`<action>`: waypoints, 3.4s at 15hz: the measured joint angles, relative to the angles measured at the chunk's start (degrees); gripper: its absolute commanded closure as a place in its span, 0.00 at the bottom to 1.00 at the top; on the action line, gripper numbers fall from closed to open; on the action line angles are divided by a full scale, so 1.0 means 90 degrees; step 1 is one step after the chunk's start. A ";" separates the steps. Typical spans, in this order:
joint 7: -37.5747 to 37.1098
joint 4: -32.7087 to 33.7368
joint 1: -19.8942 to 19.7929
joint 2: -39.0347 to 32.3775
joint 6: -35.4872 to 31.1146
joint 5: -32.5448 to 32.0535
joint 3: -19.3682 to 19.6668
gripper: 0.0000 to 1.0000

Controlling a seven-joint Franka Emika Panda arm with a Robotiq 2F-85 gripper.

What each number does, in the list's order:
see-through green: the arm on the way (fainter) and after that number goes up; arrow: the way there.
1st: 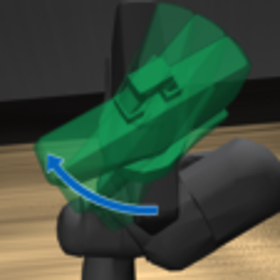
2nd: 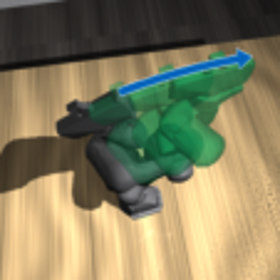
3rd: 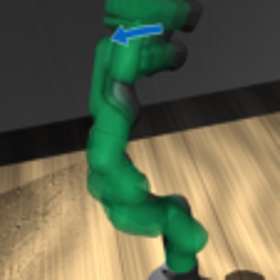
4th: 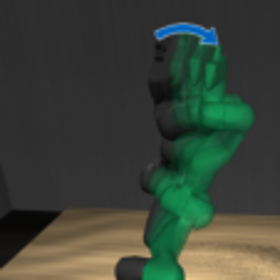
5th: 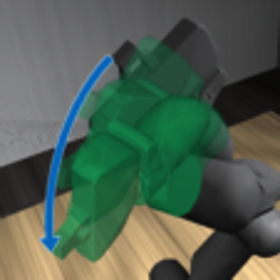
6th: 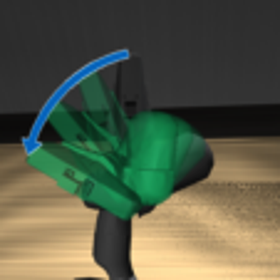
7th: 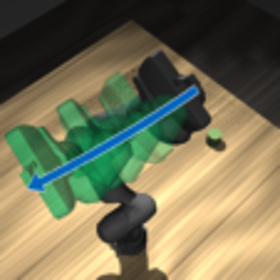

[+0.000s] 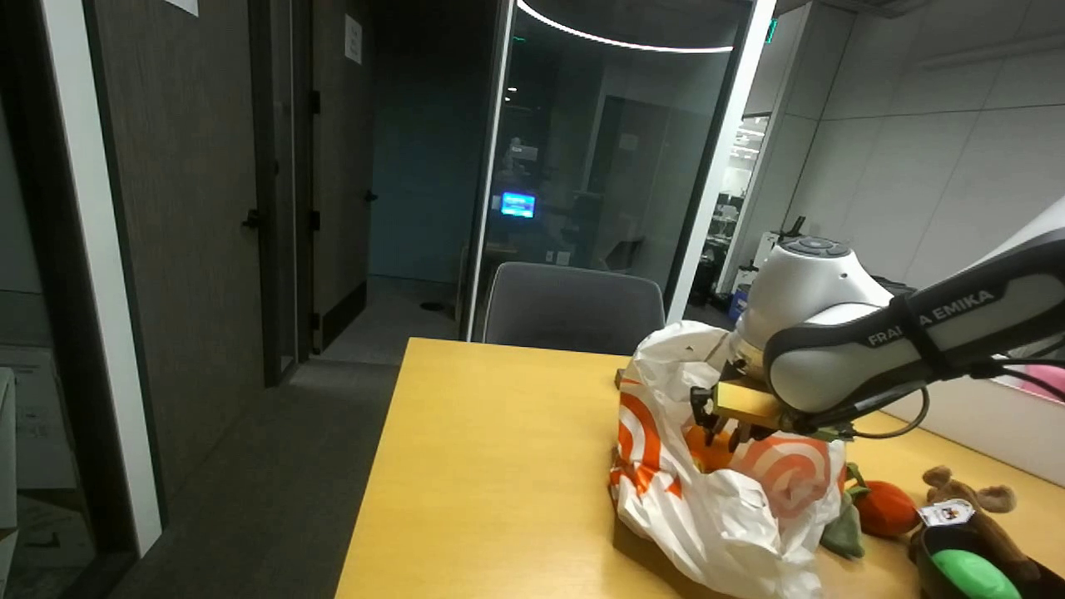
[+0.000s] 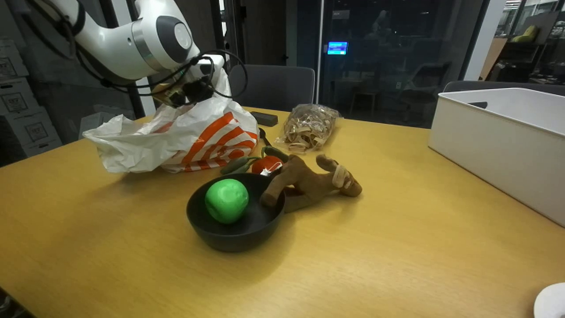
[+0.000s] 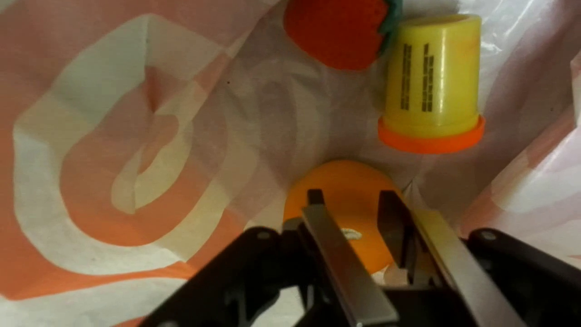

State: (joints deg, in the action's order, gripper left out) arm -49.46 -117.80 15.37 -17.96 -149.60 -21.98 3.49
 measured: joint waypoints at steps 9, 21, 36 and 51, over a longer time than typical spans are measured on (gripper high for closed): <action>0.0006 0.0323 0.0039 -0.0119 -0.0024 -0.0005 -0.0007 0.00; 0.0091 0.0670 0.0030 -0.0642 0.0007 0.0085 0.0068 0.55; 0.1414 0.0633 -0.0199 0.0106 0.0741 0.0502 -0.0138 0.48; 0.1641 0.1104 -0.0207 -0.0630 0.0919 0.0558 -0.0187 0.00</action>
State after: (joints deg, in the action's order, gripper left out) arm -34.68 -107.87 13.51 -23.63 -141.32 -16.96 1.81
